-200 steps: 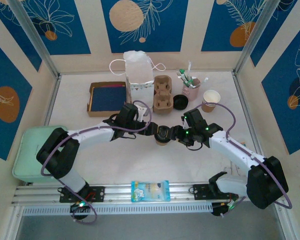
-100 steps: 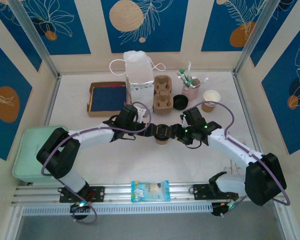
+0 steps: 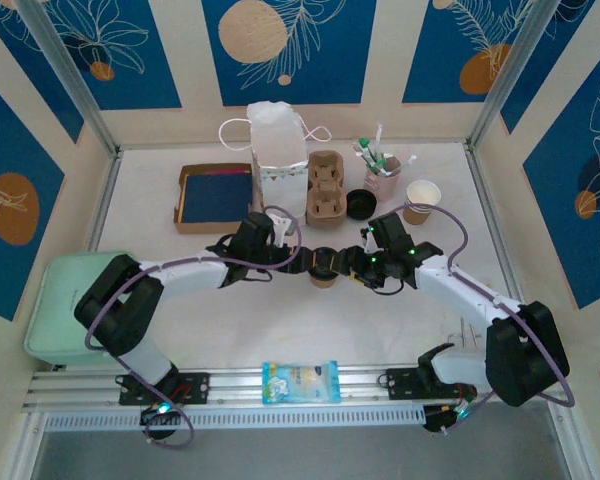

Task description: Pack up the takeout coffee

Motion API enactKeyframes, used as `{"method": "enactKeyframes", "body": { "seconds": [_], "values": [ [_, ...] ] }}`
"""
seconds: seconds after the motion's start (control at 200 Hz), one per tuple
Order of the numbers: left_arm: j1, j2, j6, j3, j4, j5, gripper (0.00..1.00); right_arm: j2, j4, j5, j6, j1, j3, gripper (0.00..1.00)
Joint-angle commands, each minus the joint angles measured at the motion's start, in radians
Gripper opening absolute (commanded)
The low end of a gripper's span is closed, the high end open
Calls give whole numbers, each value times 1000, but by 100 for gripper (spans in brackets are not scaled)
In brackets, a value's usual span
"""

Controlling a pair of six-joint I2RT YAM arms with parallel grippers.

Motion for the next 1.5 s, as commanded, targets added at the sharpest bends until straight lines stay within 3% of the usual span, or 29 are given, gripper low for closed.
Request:
{"method": "enactKeyframes", "body": {
  "seconds": [0.0, 0.355, 0.79, 0.986, 1.221, 1.271, 1.286, 1.301, 1.496],
  "values": [
    [8, 38, -7, -42, -35, -17, 67, 53, -57, 72, 6, -22, -54, 59],
    [9, -24, 20, 35, -112, -20, 72, 35, -121, 84, -37, -33, 71, 58],
    [12, -108, 36, 101, -173, -33, 88, 46, -189, 76, -95, -30, 201, 60],
    [10, -190, 41, 108, -196, -45, 90, 43, -296, 177, -158, 20, 320, 64],
    [30, -290, 38, -5, -200, -75, 92, 129, -478, 359, -224, 143, 511, 68],
    [38, -311, 29, -40, -194, -78, 92, 162, -512, 382, -236, 175, 551, 73],
    [41, -318, 27, -51, -192, -78, 92, 173, -521, 388, -239, 182, 561, 93],
    [43, -325, 24, -63, -189, -79, 92, 183, -530, 396, -242, 191, 573, 100],
    [69, -424, -23, -214, -151, -97, 93, 311, -620, 464, -228, 255, 673, 99]
  ]
}}
